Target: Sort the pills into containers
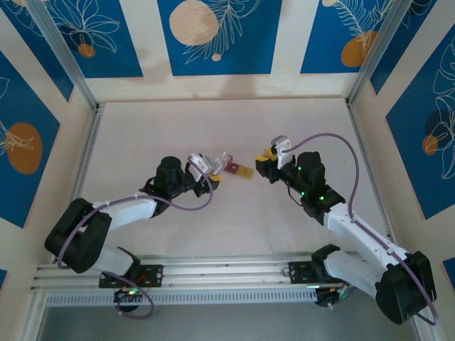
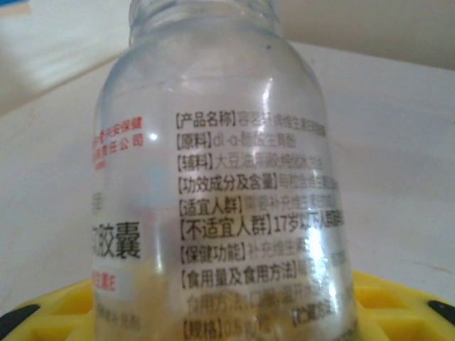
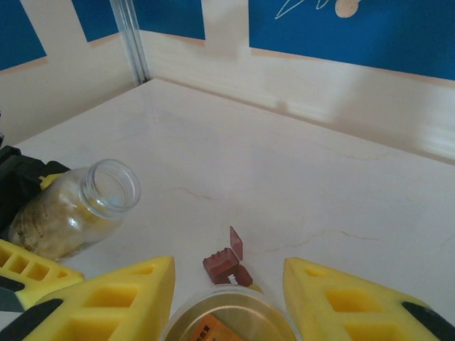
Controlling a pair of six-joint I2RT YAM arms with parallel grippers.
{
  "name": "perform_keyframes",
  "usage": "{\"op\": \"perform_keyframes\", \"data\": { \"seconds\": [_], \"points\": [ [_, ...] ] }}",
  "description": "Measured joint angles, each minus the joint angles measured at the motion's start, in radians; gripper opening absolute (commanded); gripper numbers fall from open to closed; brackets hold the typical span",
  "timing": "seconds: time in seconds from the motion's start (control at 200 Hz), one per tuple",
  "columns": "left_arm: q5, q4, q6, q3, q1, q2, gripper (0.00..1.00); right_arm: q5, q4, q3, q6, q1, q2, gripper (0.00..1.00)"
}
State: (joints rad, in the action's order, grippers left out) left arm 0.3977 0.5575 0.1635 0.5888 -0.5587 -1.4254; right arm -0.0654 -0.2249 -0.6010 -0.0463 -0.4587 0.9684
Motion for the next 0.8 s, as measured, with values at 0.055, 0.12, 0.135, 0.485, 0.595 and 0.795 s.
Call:
{"op": "perform_keyframes", "data": {
  "seconds": [0.055, 0.12, 0.135, 0.485, 0.595, 0.795],
  "points": [
    [-0.006, -0.040, 0.013, 0.014, 0.000, -0.007, 0.00, -0.005, -0.018, 0.003, -0.005, 0.002, 0.004, 0.00],
    [-0.010, -0.089, 0.029, 0.035, 0.000, -0.017, 0.00, -0.010, -0.036, 0.003, -0.009, 0.003, 0.006, 0.00],
    [-0.011, -0.103, 0.031, 0.041, 0.000, -0.019, 0.00, -0.010, -0.042, 0.004, -0.009, 0.003, 0.006, 0.00],
    [-0.067, -0.365, 0.105, 0.163, 0.002, -0.071, 0.00, -0.002, -0.086, 0.014, -0.032, 0.008, 0.018, 0.00],
    [-0.074, -0.425, 0.109, 0.193, 0.002, -0.099, 0.00, 0.006, -0.087, 0.014, -0.039, 0.008, 0.019, 0.00],
    [-0.100, -0.530, 0.109, 0.251, 0.002, -0.122, 0.00, 0.016, -0.095, 0.014, -0.042, 0.008, 0.032, 0.00]
  ]
}}
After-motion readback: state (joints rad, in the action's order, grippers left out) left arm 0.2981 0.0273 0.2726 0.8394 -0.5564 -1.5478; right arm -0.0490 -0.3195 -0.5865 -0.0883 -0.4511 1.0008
